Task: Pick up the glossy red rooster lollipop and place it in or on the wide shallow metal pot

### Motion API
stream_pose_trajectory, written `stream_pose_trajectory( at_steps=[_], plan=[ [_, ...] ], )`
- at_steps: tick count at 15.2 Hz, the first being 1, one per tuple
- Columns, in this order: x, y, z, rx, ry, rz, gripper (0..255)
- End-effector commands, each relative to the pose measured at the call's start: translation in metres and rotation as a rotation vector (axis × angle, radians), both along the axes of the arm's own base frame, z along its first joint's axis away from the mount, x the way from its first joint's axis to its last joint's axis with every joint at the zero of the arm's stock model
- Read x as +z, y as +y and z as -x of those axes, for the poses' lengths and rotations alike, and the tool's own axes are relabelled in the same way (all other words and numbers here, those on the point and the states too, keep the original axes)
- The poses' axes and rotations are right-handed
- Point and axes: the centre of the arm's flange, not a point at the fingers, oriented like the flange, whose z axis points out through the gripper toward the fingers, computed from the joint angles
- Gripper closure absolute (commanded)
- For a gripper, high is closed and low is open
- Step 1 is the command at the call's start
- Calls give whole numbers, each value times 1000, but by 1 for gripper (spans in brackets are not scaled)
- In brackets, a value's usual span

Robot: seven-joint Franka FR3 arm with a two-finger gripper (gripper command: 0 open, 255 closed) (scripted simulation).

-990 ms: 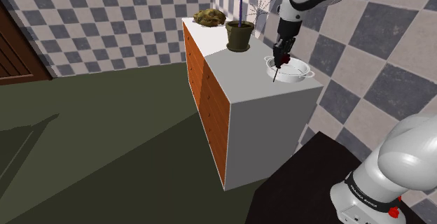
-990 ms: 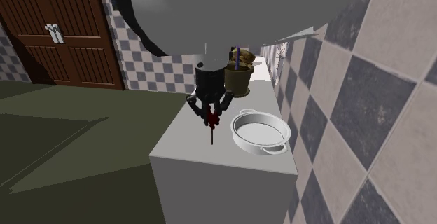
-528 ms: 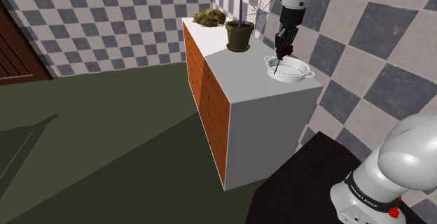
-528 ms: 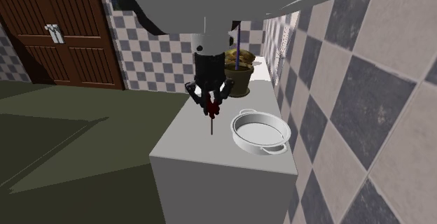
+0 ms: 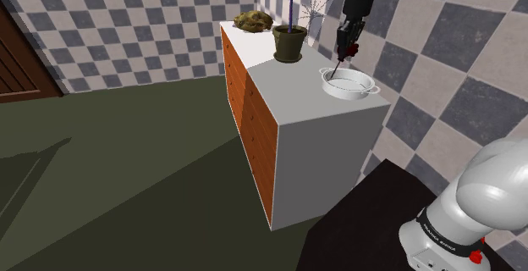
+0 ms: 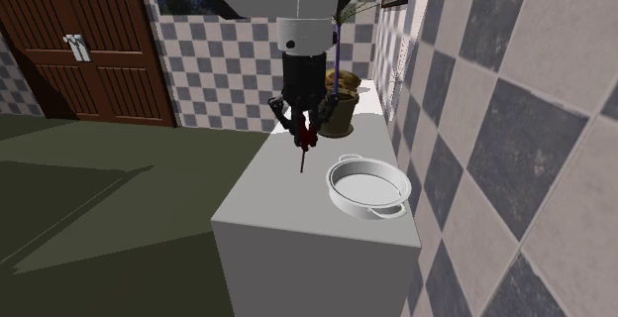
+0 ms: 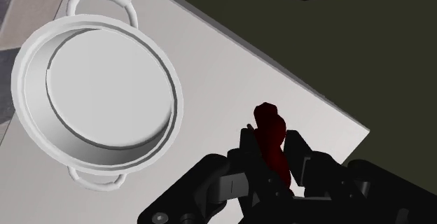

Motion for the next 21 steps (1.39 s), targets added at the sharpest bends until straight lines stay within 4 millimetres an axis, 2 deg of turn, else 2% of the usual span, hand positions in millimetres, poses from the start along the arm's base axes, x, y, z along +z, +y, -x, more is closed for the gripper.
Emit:
stream_pose_trajectory(
  at_steps=[1,14,21],
  plan=[
    [6,-21,-8,0,0,0,255],
    [30,-178,-64,0,0,0,255],
    [-7,-178,-64,0,0,0,255]
  ],
)
